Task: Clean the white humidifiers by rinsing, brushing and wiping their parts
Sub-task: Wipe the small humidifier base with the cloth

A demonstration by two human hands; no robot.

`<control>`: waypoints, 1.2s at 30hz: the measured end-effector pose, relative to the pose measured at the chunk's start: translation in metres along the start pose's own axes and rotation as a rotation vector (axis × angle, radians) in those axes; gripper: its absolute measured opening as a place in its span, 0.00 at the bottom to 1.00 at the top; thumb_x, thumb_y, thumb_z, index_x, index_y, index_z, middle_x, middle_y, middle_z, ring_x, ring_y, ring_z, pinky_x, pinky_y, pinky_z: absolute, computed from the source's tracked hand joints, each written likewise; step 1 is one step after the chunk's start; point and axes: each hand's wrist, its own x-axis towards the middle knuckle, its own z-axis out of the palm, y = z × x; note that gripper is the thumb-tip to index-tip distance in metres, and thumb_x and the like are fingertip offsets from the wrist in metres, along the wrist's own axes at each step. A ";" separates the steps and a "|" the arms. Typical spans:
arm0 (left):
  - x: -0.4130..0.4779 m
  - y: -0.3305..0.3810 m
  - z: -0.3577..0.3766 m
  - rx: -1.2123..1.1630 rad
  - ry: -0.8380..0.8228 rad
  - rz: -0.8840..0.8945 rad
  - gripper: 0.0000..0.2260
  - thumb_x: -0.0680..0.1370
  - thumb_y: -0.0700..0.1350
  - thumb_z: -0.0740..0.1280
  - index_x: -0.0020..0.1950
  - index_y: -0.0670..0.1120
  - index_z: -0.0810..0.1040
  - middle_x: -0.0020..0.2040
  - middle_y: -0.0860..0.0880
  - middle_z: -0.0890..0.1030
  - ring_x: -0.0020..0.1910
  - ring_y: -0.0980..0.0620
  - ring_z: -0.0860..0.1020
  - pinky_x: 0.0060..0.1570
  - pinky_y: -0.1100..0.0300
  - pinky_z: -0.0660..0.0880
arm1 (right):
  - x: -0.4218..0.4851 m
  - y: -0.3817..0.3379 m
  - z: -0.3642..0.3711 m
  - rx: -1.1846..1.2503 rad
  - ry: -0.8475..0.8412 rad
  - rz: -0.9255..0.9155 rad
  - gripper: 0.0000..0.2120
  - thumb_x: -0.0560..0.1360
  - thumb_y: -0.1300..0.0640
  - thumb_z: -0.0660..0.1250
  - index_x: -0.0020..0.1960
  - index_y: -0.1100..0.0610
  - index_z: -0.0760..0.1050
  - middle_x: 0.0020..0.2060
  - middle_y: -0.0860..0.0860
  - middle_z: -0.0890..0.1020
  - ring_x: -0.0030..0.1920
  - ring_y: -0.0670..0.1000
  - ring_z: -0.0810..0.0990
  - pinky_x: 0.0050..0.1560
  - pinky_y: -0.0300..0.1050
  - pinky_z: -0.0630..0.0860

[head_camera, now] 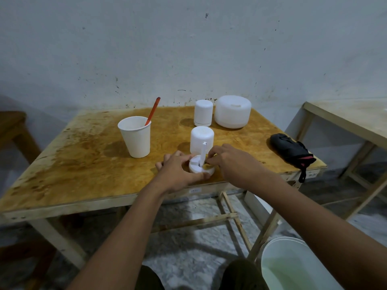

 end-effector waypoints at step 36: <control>-0.002 0.006 -0.002 0.051 -0.023 -0.014 0.34 0.69 0.71 0.67 0.73 0.63 0.66 0.61 0.56 0.64 0.67 0.50 0.58 0.56 0.54 0.53 | -0.002 -0.003 0.011 0.544 0.160 0.268 0.16 0.77 0.64 0.63 0.60 0.53 0.82 0.58 0.49 0.81 0.49 0.45 0.77 0.46 0.31 0.72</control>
